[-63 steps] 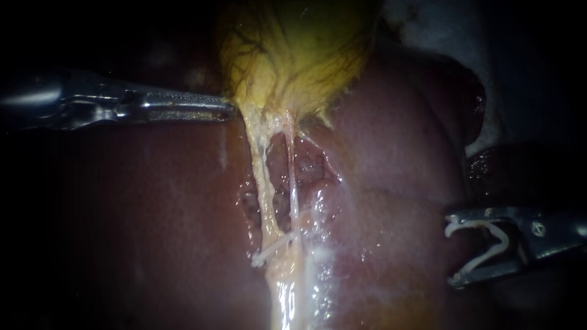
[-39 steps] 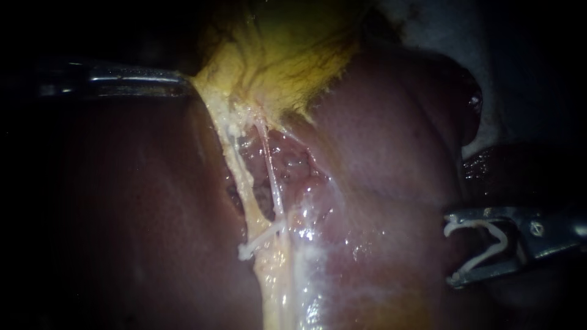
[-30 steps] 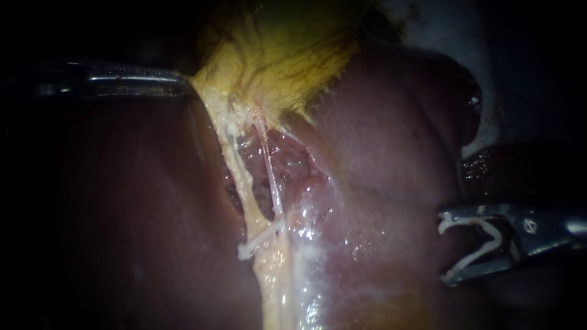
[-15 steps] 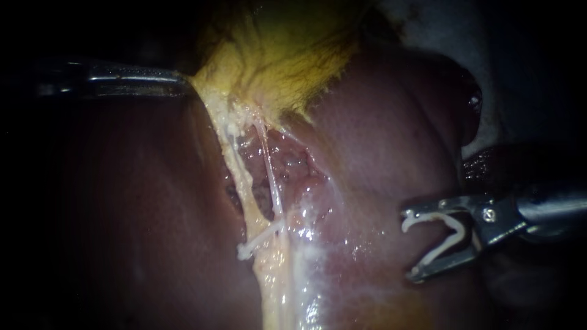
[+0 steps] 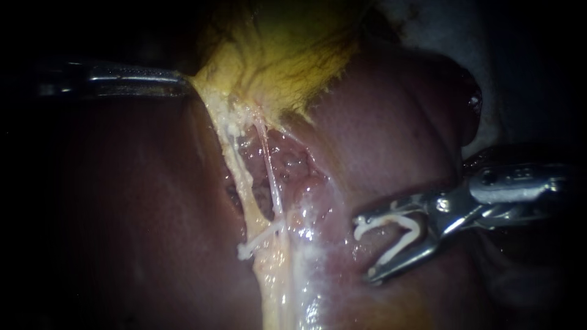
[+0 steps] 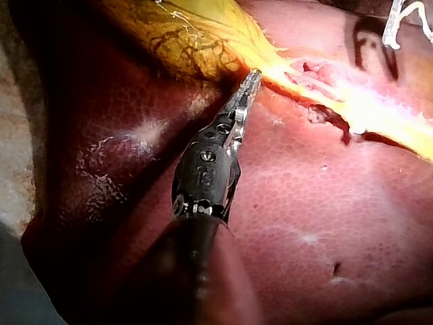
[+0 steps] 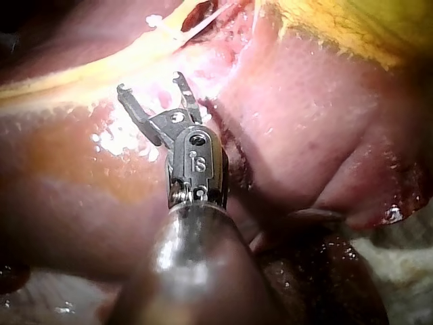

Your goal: Clipping second clip left tube

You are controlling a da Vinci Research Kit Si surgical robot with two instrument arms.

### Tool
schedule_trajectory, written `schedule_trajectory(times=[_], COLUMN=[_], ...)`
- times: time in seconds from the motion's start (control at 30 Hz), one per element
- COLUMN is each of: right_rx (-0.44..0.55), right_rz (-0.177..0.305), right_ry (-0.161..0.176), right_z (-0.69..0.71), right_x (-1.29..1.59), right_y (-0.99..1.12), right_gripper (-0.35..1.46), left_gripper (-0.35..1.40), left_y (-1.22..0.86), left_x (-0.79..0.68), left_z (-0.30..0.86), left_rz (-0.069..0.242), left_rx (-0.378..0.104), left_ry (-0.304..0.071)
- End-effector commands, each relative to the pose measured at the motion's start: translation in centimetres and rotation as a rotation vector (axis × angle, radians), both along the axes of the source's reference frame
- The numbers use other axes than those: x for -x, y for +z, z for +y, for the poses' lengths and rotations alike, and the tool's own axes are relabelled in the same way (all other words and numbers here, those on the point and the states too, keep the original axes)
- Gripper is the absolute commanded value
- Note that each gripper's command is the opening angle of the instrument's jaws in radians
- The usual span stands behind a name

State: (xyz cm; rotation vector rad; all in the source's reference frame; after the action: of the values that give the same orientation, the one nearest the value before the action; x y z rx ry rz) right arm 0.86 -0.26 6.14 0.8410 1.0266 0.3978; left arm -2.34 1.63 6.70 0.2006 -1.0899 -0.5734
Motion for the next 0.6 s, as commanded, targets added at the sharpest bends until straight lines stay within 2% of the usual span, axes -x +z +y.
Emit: schedule_trajectory(times=[0.03, 0.33, 0.6], right_rx=[-0.013, -0.06, -0.095], right_rz=[0.007, 0.05, 0.076], right_ry=[0.007, 0.042, 0.056], right_z=[0.01, 0.11, 0.2], right_x=[-0.05, -0.34, -0.56], right_y=[0.02, 0.16, 0.34], right_gripper=[0.54, 0.54, 0.54], left_gripper=[-0.35, -0.35, -0.35], left_y=[0.0, 0.0, 0.0], left_x=[0.0, 0.0, 0.0], left_z=[0.0, 0.0, 0.0], left_rz=[0.0, 0.0, 0.0], left_rx=[0.0, 0.0, 0.0], left_ry=[0.0, 0.0, 0.0])
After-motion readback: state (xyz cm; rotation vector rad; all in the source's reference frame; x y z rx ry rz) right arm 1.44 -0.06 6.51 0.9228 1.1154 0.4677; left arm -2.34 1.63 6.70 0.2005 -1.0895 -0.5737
